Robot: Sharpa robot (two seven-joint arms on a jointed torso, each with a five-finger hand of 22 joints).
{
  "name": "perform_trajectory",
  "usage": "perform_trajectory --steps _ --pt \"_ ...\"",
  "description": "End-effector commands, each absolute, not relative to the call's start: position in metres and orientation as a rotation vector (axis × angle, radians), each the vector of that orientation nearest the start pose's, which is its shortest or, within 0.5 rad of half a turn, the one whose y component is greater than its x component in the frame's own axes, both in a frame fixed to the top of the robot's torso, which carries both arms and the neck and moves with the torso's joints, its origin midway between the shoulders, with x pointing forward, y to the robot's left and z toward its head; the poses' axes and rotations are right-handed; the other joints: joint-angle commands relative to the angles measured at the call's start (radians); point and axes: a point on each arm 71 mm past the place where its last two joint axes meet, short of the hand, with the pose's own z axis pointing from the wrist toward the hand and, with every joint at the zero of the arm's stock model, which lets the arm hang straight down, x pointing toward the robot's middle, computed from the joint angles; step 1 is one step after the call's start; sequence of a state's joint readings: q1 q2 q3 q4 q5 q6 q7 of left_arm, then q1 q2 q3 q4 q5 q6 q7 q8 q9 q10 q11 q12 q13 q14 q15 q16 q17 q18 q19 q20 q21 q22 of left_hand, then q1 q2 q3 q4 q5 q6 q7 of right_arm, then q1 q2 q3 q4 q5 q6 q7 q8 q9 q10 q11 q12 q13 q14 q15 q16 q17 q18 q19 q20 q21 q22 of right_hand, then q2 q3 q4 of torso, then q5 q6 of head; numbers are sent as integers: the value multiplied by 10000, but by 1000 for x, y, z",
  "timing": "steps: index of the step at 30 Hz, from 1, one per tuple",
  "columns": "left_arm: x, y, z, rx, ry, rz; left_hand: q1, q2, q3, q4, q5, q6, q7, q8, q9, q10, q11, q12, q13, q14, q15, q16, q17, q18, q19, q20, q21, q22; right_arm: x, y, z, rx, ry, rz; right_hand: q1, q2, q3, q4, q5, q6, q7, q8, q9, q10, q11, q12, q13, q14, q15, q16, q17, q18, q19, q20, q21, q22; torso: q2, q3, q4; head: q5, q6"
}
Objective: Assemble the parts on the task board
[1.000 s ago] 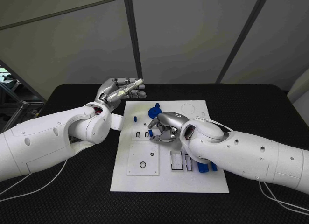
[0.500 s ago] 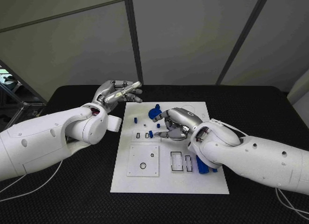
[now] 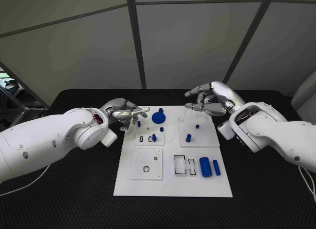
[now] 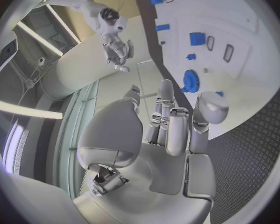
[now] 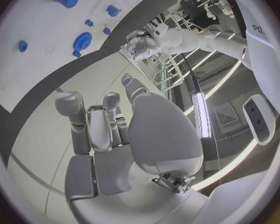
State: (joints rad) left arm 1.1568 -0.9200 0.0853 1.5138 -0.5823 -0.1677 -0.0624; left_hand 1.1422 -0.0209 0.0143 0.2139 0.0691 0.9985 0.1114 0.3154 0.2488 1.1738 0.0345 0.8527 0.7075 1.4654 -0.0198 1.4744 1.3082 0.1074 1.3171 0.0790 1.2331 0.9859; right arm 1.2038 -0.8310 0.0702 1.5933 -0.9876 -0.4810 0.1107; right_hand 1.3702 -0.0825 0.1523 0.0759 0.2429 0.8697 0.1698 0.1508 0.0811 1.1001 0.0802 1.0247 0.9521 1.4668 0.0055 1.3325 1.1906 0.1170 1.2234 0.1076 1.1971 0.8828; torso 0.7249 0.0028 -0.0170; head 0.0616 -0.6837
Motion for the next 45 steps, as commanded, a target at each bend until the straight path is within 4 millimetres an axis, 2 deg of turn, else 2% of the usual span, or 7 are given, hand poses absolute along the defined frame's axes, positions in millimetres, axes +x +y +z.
perform_trajectory --steps 1,4,7,12,29,33,45 --pt "488 242 -190 -5341 21036 -7852 14 164 -286 216 -7 -307 -4 620 482 44 1 1425 1395 621 -49 228 1593 -114 76 14 424 575 493 -192 -119 3634 14277 11625 54 -27 -65 -27 75 63 -3 68 -10 -65 7 -46 -57 -67 -30 -66 -49 141 -69 7 -81 -96 -136 2 -2 58 -76" --pt "489 239 -191 -4692 21477 -6910 -48 264 -588 488 -4 -381 -149 1381 1067 329 -92 2268 2231 772 -152 467 1925 -211 314 -30 865 1251 497 -200 -117 3743 14187 11546 49 20 -73 -11 142 387 -58 280 48 -134 -48 -135 -190 -94 -61 -145 -121 165 -113 -5 -208 -243 -177 4 10 55 -106" --pt "490 234 -191 -4189 21736 -6230 -103 379 -896 693 1 -642 -211 1906 1551 387 -152 2535 2484 826 -206 545 2040 -256 406 -87 1073 1567 499 -203 -116 3714 14126 11590 89 89 -22 -7 165 691 -141 425 74 -277 -118 -444 -530 -157 -126 -320 -297 232 -295 -54 -514 -673 -189 7 2 81 -142" --pt "492 223 -191 -3634 22047 -5491 -237 514 -1259 757 -10 -936 -221 2324 1971 326 -160 2585 2511 832 -214 546 2053 -254 358 -95 1109 1621 502 -203 -115 3706 14069 11608 120 95 13 -9 174 737 -158 422 41 -412 -141 -769 -878 -187 -150 -450 -402 259 -346 -90 -688 -873 -159 -10 -14 67 -132" --pt "500 189 -192 -2818 22338 -5002 -405 610 -1614 768 -16 -1037 -265 2654 2294 396 -194 2687 2608 869 -238 602 2138 -281 418 -107 1221 1826 506 -198 -117 3491 14101 11333 86 30 7 27 319 684 -148 364 -25 -562 -134 -1176 -1323 -196 -148 -558 -451 271 -356 -101 -860 -1043 -155 3 -5 37 -292" --pt "501 185 -191 -2731 22372 -4988 -392 658 -1641 759 -4 -1036 -278 2713 2350 413 -205 2704 2626 871 -246 603 2141 -282 421 -112 1231 1845 507 -196 -118 3480 14162 11300 86 12 15 36 471 678 -145 355 -41 -560 -135 -1226 -1385 -194 -149 -580 -451 274 -347 -102 -901 -1077 -155 7 -4 35 -303" --pt "501 179 -190 -2529 22458 -5042 -176 771 -1700 714 14 -1063 -321 2918 2561 442 -241 2732 2653 873 -276 602 2146 -289 432 -136 1264 1912 510 -195 -120 3508 14290 11176 76 7 16 46 509 677 -142 354 -47 -559 -133 -1239 -1404 -194 -148 -589 -452 276 -348 -102 -922 -1100 -155 3 8 11 -335"
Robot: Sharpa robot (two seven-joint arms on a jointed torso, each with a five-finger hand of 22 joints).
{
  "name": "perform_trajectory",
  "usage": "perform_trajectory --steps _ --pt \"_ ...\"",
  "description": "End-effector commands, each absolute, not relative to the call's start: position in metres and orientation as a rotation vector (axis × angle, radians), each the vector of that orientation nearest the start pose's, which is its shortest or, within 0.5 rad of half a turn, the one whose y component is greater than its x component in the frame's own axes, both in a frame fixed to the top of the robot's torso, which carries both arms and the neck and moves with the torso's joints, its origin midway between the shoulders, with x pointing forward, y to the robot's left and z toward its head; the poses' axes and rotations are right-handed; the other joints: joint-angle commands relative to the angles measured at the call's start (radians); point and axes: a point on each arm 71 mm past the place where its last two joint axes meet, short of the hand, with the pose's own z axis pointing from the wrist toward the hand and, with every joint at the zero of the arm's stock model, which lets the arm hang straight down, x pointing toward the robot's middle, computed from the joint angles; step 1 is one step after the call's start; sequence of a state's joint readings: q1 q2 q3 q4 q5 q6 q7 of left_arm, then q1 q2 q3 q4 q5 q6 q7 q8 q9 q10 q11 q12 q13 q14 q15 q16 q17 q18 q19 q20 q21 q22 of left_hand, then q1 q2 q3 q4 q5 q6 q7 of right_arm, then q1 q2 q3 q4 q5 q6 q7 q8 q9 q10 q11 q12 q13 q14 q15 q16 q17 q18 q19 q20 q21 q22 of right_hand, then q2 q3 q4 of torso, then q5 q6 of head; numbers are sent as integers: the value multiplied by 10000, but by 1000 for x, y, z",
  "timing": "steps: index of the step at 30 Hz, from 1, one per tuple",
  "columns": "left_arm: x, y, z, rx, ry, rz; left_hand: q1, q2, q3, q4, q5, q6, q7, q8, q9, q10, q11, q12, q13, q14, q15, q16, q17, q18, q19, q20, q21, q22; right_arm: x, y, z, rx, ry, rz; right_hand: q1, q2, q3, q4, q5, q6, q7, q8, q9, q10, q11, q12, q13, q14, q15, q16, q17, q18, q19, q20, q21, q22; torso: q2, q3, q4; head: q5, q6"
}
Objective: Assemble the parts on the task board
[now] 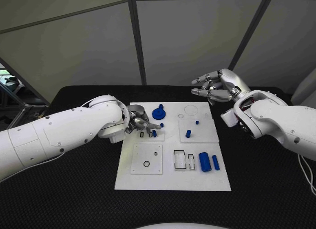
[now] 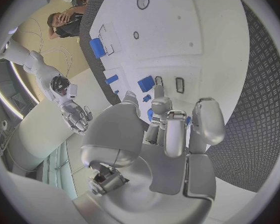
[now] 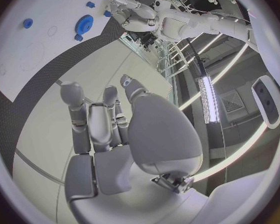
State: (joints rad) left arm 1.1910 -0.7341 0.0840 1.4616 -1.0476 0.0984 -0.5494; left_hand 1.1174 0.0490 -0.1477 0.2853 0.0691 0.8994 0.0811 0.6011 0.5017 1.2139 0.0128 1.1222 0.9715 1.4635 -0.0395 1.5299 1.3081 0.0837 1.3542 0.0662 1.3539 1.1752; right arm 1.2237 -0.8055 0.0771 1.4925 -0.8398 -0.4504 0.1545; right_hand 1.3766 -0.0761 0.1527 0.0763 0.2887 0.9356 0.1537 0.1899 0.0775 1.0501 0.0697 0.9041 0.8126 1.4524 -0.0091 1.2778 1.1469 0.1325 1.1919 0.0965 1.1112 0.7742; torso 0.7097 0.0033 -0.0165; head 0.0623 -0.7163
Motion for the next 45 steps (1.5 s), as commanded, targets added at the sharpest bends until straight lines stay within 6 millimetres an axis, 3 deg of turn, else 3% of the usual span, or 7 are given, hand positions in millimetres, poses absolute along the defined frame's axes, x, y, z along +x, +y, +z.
perform_trajectory --steps 1,14,41,45 --pt "501 178 -190 -2517 22465 -5044 73 72 -81 -1 14 -72 -19 62 32 41 -24 36 13 892 -79 47 2147 -52 60 -8 57 19 510 -195 -120 3513 14297 11169 12 -57 11 42 51 18 19 -37 -11 -59 -28 -33 -9 -50 -2 -43 -16 121 -33 9 -62 -14 -3 -1 2 0 -12" --pt "502 175 -190 -2414 22506 -5096 450 268 -62 -55 29 -160 -66 321 343 71 -67 55 33 899 -116 53 2163 -58 65 -43 85 89 512 -195 -121 3552 14388 11112 -5 -55 16 63 115 19 19 -37 -18 -67 -26 -63 -48 -54 -1 -65 -31 124 -36 9 -94 -49 0 -3 -1 -58 -41" --pt "501 166 -190 -1998 22738 -5309 1167 405 115 -344 40 -317 -96 551 716 69 -98 16 -2 902 -144 48 2170 -59 48 -69 86 141 514 -192 -123 3567 14520 11108 -4 -54 26 70 162 25 18 -34 -21 -76 -27 -83 -74 -58 -1 -82 -41 128 -42 10 -119 -77 -3 -2 8 -92 -165" --pt "501 167 -190 -2031 22684 -5342 1637 742 511 -569 70 -395 -138 566 800 47 -137 -25 -33 900 -174 41 2165 -54 34 -88 75 143 514 -192 -123 3574 14526 11099 -7 -53 26 73 167 26 19 -34 -21 -83 -27 -93 -86 -64 0 -95 -58 131 -49 10 -131 -94 -5 -1 8 -93 -180"
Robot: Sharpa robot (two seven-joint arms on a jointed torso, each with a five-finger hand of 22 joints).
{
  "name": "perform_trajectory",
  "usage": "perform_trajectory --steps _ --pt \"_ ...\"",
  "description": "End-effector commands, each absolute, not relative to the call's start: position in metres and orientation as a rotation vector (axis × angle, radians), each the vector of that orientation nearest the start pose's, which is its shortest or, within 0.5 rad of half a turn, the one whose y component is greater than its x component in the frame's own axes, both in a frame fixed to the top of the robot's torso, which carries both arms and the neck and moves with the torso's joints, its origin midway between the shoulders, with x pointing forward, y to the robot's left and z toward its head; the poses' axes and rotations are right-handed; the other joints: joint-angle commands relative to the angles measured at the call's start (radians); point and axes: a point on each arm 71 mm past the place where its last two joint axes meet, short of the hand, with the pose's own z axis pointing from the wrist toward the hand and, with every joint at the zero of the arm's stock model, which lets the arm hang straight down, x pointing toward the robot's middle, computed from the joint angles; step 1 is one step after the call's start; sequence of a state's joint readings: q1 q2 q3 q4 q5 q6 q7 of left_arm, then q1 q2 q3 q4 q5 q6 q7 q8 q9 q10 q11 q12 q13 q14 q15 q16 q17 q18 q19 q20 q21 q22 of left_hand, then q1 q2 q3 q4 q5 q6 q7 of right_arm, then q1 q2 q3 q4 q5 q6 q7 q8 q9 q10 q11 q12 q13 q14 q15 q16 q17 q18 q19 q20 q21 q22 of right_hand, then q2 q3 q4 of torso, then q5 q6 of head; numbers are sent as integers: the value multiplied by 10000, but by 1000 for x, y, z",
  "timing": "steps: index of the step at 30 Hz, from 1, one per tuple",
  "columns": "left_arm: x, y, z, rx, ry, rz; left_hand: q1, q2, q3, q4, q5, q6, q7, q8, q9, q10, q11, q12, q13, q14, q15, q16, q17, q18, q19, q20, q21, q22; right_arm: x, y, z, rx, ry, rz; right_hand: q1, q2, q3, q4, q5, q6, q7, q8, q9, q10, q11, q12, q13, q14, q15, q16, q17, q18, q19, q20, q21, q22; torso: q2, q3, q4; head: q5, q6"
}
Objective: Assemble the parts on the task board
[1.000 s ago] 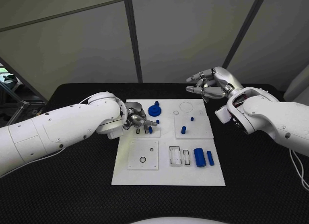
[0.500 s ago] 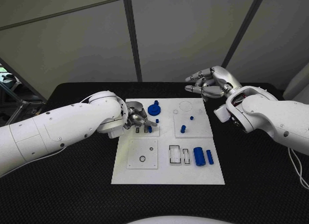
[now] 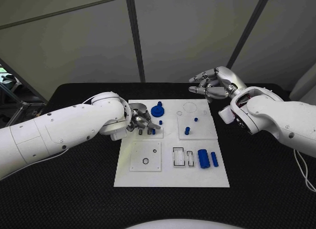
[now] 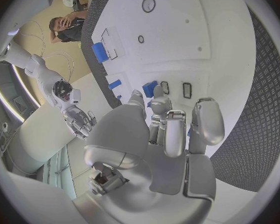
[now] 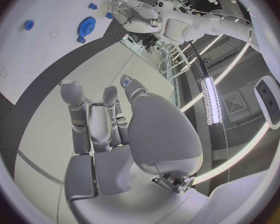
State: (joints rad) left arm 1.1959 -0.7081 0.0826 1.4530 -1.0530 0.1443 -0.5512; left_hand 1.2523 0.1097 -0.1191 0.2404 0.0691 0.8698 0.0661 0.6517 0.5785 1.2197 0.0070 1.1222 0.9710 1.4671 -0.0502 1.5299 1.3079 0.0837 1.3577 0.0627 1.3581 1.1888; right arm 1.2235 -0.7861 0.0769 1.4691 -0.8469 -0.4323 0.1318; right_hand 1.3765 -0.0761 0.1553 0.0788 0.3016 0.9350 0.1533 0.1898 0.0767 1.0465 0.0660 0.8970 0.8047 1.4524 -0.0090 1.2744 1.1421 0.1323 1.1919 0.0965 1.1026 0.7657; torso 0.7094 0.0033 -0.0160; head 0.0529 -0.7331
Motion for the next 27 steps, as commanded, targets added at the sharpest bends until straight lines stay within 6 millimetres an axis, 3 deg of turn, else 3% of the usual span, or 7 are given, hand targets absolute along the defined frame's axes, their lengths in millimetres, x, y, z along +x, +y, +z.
perform_trajectory --steps 1,10,12,14,17,22,27 --pt "501 167 -190 -2031 22675 -5354 360 186 295 -156 73 -114 4 57 40 -14 -86 -31 -31 863 -73 40 2166 -55 0 -57 34 11 514 -192 -123 3575 14529 11097 -7 -53 0 48 38 31 23 -33 -14 -46 11 -22 -8 -64 -1 -61 -9 133 -49 10 -45 -9 -2 -1 3 1 -12" --pt "501 164 -189 -1978 22660 -5659 1219 233 2324 -615 114 -420 -45 -99 150 -305 -148 -413 -328 820 -142 -46 2078 -20 -131 -139 -95 -116 515 -191 -124 3589 14653 11085 -35 -68 -4 73 59 14 31 -41 -23 -144 21 -133 -128 -116 8 -169 -131 162 -138 14 -173 -194 2 -1 1 -10 -49" --pt "501 164 -189 -1983 22696 -5719 1280 18 3013 -714 107 -464 -35 -120 178 -337 -143 -488 -377 818 -143 -51 2076 -20 -140 -147 -106 -110 516 -191 -125 3592 14665 11080 -47 -71 -7 83 62 10 34 -42 -26 -148 24 -135 -132 -121 11 -177 -135 163 -144 16 -186 -207 1 0 6 -9 -51" --pt "501 164 -190 -1979 22729 -5755 758 -843 4950 -693 67 -465 93 -82 307 -291 -156 -569 -442 818 -132 -56 2080 -23 -147 -109 -122 -76 516 -191 -125 3597 14675 11072 -49 -72 -7 85 62 10 34 -42 -26 -149 24 -136 -133 -122 11 -178 -136 163 -145 16 -189 -210 2 1 9 -12 -55" --pt "500 165 -190 -1975 22756 -5773 154 -1502 6668 -840 45 -459 56 33 474 -247 -109 -599 -480 819 -66 -60 2082 -11 -156 -118 -142 -57 516 -191 -125 3601 14685 11064 -59 -71 -9 94 66 8 36 -43 -27 -152 26 -140 -139 -124 13 -181 -134 164 -149 17 -198 -220 1 0 10 -12 -57" --pt "500 167 -190 -2093 22802 -5847 -756 -2083 8604 -1494 27 -542 6 253 778 -221 -38 -652 -549 817 -75 -71 2080 -13 -170 -86 -175 -36 516 -191 -125 3603 14701 11058 -65 -70 -10 100 68 6 37 -43 -28 -155 27 -142 -143 -125 14 -182 -134 165 -152 18 -204 -227 2 1 15 -2 -76" --pt "500 169 -189 -2297 22717 -5954 -1203 -2218 9313 -1952 212 -594 48 376 951 -231 -78 -714 -618 818 -77 -74 2082 -6 -174 -84 -187 -13 517 -191 -125 3604 14710 11056 -81 -71 -13 114 77 4 38 -43 -30 -155 30 -142 -145 -128 16 -187 -133 165 -154 20 -213 -232 -3 4 10 14 -90"
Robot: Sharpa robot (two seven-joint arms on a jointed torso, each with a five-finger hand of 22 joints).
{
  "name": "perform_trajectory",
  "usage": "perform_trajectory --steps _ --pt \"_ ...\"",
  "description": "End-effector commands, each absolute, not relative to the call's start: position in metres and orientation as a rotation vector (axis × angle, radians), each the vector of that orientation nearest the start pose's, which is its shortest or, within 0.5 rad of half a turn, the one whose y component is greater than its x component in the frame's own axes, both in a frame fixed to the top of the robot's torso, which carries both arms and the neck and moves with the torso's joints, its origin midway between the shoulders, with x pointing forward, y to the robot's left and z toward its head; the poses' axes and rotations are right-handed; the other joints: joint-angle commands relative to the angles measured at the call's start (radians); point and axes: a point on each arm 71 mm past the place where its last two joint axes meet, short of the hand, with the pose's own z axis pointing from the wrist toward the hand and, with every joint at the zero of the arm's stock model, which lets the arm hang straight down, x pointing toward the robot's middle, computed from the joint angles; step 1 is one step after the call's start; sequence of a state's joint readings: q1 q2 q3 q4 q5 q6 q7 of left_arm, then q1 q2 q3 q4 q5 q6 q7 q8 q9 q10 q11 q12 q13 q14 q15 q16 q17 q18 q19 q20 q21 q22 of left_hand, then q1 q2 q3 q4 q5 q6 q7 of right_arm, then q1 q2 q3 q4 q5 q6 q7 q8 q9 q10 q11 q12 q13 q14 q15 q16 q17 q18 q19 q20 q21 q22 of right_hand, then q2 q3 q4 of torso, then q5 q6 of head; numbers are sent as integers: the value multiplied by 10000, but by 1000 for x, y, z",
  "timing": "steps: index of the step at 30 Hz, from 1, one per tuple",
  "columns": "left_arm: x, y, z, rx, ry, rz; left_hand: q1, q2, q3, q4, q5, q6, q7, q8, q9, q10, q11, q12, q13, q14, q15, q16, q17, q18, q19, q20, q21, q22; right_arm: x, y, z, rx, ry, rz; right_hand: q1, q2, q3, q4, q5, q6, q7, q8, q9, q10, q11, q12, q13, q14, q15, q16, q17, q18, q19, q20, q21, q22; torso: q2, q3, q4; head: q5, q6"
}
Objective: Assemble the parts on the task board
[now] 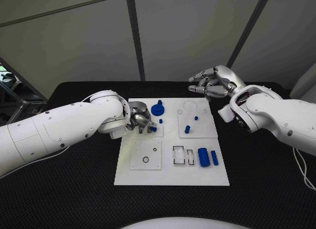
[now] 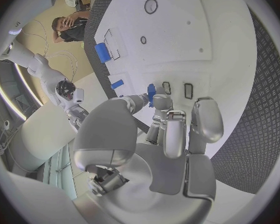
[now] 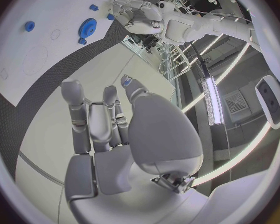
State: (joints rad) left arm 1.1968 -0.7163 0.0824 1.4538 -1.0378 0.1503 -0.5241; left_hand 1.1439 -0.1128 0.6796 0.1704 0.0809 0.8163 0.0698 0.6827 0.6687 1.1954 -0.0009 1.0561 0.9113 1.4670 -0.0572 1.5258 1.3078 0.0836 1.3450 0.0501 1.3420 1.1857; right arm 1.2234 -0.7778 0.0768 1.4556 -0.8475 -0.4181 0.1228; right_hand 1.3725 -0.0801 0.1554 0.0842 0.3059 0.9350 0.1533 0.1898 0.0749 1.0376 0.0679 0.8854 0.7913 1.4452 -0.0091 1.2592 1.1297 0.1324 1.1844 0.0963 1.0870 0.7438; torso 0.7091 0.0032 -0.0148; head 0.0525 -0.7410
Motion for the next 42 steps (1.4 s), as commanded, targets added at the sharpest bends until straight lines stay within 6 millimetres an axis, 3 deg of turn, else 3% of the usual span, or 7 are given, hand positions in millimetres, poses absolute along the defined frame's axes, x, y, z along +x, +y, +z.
perform_trajectory --steps 1,7,15,22,30,42 --pt "500 169 -189 -2379 22689 -6005 -172 -21 1391 -1319 114 -70 15 81 71 12 -2 -59 -29 822 -10 -29 2088 -6 -48 45 -29 19 517 -191 -125 3605 14710 11055 -41 -31 -14 60 34 4 39 -43 -11 -67 11 -26 -11 -55 17 -35 -9 164 -79 23 -57 -14 1 7 -4 23 -9" --pt "500 172 -186 -2863 22269 -6344 -390 -106 1712 -1651 511 -44 2 203 204 91 -22 -38 -13 853 -27 32 2159 -23 17 30 33 141 517 -191 -125 3610 14709 11047 -62 -33 -20 77 41 1 41 -44 -13 -70 14 -29 -19 -60 19 -44 -15 166 -84 25 -70 -27 3 7 0 49 -15" --pt "497 181 -180 -3509 21480 -6353 -514 -173 1894 -1866 705 6 -27 291 291 232 -57 38 64 912 -59 153 2294 -62 143 2 156 346 517 -194 -125 3637 14697 10993 -97 -34 -30 106 50 -6 43 -45 -17 -75 17 -33 -32 -62 23 -50 -10 166 -85 28 -86 -38 -2 20 31 90 -72" --pt "492 188 -181 -3578 20725 -5782 -583 -226 2006 -1985 767 47 -50 349 342 360 -83 130 163 947 -85 229 2379 -108 290 -22 300 577 517 -198 -125 3675 14670 10918 -115 -34 -35 122 55 -11 43 -47 -19 -75 18 -33 -38 -62 24 -50 -6 168 -87 30 -96 -48 -22 60 87 99 -150" --pt "484 188 -186 -3443 19934 -5167 -689 -308 2180 -2081 784 104 -87 423 402 517 -121 248 288 961 -121 256 2409 -158 450 -56 454 823 516 -202 -125 3677 14636 10793 -120 -34 -36 127 59 -13 43 -47 -19 -77 18 -35 -41 -62 25 -53 -7 167 -84 30 -94 -43 -48 131 149 120 -266" --pt "479 182 -192 -2785 19859 -4762 -791 -342 2324 -2103 788 130 -112 490 452 527 -145 194 201 962 -143 258 2412 -171 497 -79 499 894 516 -203 -125 3633 14640 10760 -122 -26 -25 146 143 -19 39 -47 -23 -76 14 -29 -49 -59 23 -55 6 167 -74 33 -107 -44 -43 115 109 188 -276"
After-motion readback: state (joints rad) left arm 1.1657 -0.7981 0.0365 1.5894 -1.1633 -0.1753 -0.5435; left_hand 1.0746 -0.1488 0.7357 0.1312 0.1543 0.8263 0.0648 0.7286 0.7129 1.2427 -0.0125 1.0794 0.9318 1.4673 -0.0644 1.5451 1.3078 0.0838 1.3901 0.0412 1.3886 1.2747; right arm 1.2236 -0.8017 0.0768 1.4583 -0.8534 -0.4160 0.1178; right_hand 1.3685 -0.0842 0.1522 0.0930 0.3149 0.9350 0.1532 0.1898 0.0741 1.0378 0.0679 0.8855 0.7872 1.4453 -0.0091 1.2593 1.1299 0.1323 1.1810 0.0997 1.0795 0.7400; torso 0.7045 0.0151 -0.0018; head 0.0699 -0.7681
